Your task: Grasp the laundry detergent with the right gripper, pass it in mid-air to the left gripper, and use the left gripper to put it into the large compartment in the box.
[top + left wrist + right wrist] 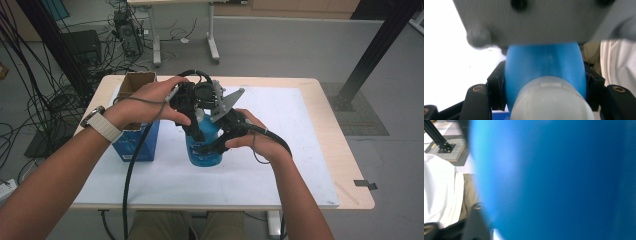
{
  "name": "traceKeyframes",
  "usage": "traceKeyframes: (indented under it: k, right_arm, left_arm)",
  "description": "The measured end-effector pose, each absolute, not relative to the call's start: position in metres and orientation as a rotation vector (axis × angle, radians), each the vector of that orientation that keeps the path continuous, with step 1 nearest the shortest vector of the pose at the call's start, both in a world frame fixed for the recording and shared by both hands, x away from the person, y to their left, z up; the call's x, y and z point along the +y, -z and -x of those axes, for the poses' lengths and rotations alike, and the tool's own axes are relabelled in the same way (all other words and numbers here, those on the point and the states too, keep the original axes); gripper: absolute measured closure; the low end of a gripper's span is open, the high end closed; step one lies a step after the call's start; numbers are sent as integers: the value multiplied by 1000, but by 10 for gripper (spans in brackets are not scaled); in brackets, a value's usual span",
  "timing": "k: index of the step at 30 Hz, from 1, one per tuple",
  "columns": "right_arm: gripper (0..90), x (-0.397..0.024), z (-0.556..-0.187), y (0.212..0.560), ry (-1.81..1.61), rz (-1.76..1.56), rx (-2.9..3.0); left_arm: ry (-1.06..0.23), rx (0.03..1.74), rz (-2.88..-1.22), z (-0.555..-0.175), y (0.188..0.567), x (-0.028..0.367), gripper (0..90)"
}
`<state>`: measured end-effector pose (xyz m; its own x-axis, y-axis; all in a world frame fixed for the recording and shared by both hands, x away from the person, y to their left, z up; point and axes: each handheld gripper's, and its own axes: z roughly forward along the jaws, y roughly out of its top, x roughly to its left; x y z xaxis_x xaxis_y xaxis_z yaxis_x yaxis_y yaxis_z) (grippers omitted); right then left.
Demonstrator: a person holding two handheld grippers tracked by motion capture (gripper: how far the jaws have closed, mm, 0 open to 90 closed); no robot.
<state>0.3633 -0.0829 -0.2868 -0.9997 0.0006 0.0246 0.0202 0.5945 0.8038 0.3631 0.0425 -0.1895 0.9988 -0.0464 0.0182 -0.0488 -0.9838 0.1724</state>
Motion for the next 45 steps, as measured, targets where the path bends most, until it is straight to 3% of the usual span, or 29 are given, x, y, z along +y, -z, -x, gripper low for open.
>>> traceKeyframes:
  k: [5,9,26,33,45]
  right_arm:
    - [164,-105,-361,287,1324,167,-2801]
    - [137,-125,-358,287,1266,265,-2825]
    - [130,-183,-361,272,969,547,-2983]
    - [130,-194,-362,273,902,594,-2998]
    - [131,-201,-364,278,877,634,-2988]
  left_arm:
    - [-34,-38,-2959,-365,189,46,373]
    - [-45,-5,-2965,-366,188,49,373]
    - [-92,267,-2981,-370,181,62,373]
    - [-101,474,-2955,-375,171,68,373]
    - [-186,686,-2944,-382,150,73,373]
